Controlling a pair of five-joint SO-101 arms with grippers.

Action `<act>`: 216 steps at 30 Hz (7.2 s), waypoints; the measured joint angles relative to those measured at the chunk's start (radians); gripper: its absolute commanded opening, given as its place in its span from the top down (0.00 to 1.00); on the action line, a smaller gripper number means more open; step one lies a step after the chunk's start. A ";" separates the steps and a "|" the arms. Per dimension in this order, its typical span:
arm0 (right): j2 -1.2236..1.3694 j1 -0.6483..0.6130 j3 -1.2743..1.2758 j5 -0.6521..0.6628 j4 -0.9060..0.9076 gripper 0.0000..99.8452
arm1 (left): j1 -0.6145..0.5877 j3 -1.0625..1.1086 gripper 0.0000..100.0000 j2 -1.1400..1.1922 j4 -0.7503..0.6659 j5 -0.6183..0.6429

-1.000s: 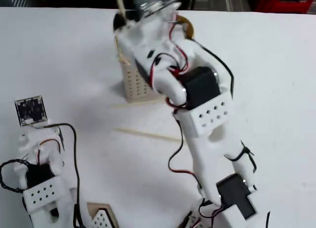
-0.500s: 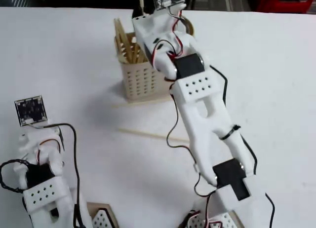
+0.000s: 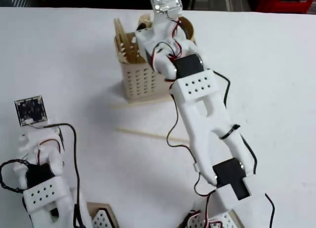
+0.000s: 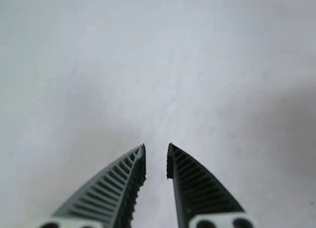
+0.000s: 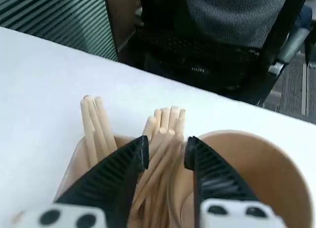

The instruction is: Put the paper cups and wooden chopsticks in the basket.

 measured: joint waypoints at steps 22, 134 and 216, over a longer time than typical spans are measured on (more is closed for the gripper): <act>-0.255 -0.101 0.035 0.546 0.893 0.86 | 0.000 0.000 0.91 0.000 0.000 0.000; -0.836 0.026 0.876 0.092 -0.160 0.98 | 0.000 0.000 0.91 0.000 0.000 0.000; -1.126 0.371 1.599 -0.150 -0.379 0.98 | 0.674 -1.283 0.85 1.602 0.433 -0.970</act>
